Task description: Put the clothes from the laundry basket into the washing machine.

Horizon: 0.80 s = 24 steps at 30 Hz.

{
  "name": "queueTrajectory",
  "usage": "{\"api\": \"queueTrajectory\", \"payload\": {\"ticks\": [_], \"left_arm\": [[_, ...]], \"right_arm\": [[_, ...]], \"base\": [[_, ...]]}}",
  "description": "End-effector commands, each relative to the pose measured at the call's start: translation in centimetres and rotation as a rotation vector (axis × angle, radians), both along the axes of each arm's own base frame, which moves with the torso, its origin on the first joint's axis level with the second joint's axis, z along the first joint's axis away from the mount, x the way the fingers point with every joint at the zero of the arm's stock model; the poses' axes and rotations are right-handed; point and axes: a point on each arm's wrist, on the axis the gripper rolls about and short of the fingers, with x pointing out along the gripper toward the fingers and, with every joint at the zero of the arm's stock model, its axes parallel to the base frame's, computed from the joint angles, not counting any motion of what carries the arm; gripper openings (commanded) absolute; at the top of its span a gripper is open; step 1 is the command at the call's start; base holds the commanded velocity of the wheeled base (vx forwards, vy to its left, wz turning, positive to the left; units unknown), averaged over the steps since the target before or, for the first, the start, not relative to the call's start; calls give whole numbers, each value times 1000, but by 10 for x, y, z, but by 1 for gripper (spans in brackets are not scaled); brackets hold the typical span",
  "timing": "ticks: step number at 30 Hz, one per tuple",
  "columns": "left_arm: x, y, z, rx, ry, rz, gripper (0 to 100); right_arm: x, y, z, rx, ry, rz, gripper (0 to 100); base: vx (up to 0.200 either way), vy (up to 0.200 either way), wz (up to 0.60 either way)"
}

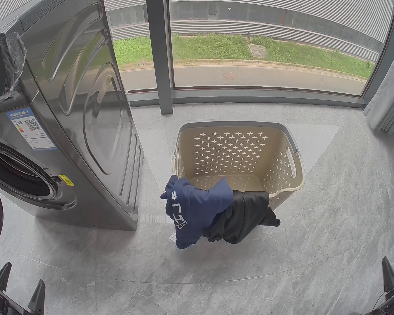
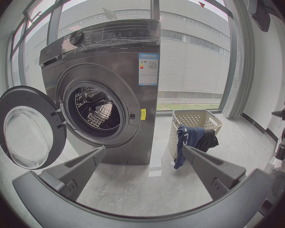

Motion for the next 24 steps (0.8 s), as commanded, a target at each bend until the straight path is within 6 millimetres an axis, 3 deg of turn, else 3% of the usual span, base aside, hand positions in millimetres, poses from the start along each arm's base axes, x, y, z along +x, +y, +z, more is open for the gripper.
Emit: {"api": "queueTrajectory", "payload": {"ticks": [1, 7, 9, 10, 12, 13, 14, 19, 24], "left_arm": [[0, 0, -4, 5, 6, 0, 100], [0, 0, -4, -1, 6, 0, 100], [0, 0, -4, -5, 6, 2, 100], [0, 0, -4, -6, 6, 2, 100], [0, 0, -4, -5, 6, 2, 100], [0, 0, -4, -5, 6, 2, 100], [0, 0, -4, -5, 6, 2, 100], [0, 0, -4, -5, 6, 2, 100], [0, 0, -4, -3, 6, 2, 100]], "right_arm": [[1, 0, 61, 1, -44, 35, 100], [71, 8, 55, -2, 386, 204, 100], [82, 11, 54, 7, 426, 227, 100], [107, 20, 54, 67, 489, 265, 100], [130, 30, 52, 138, 527, 284, 100], [130, 30, 52, 138, 527, 284, 100], [151, 38, 47, 170, 542, 279, 100], [181, 47, 31, 160, 591, 272, 100], [195, 57, 26, 133, 620, 256, 100]], "base": [[0, 0, 0], [0, 0, 0], [0, 0, 0], [0, 0, 0], [0, 0, 0], [0, 0, 0], [0, 0, 0], [0, 0, 0], [0, 0, 0]]}}
